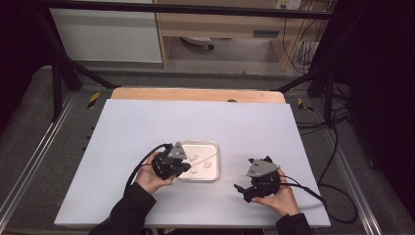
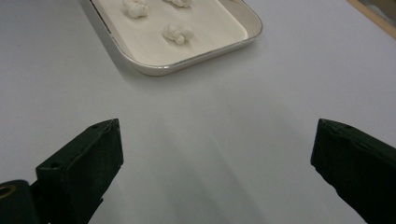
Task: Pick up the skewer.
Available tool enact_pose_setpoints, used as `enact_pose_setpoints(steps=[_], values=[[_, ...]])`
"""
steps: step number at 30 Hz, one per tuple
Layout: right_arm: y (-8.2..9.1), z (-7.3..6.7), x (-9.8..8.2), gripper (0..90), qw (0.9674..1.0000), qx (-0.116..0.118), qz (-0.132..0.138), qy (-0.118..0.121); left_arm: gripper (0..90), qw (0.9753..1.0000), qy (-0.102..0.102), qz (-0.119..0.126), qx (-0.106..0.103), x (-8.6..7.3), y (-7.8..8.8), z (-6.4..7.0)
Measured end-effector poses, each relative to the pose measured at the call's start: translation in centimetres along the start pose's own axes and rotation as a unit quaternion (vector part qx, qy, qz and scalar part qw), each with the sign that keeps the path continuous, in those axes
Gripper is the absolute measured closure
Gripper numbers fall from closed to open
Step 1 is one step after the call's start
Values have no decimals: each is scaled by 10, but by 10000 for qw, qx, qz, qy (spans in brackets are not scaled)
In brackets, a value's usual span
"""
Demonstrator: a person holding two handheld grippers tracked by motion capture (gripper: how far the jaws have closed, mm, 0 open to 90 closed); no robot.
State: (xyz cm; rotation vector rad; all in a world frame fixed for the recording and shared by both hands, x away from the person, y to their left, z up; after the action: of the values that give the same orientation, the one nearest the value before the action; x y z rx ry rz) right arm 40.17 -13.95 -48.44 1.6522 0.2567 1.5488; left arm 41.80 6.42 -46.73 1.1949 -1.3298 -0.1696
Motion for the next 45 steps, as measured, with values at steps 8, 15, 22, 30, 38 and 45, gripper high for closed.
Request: enact_pose_setpoints(steps=[8, 15, 22, 30, 38, 45], values=[[-5, -7, 19, 60, 9986, -108, -124, 512, 887, 9999, -146, -19, -26, 8, 1, 11], [-11, -10, 28, 83, 9948, -224, -381, 922, 887, 9996, -275, -69, -28, 14, 3, 17], [-13, -13, 35, 123, 9895, -330, -541, 1301, 887, 9992, -373, -96, -58, 20, 3, 24], [-18, -15, 39, 235, 9786, -380, -739, 1883, 887, 9985, -515, -129, -120, 26, 3, 33], [-24, -16, 38, 380, 9604, -383, -947, 2593, 887, 9976, -650, -183, -180, 32, 2, 41], [-25, -16, 38, 515, 9460, -410, -1088, 3026, 887, 9965, -766, -239, -214, 38, 0, 47]])
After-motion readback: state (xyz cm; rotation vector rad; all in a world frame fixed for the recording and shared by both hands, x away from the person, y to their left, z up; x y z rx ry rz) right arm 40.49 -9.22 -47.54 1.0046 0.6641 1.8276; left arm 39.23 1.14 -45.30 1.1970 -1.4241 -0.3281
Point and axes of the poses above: each handheld gripper's, and its own axes: y roughly backward along the jaws, x roughly out of its top, z roughly to its right, the point moved 10 cm from there along -y, roughly forward along the jaws, and after that the axes turned 12 degrees about x, right-handed, at the moved point
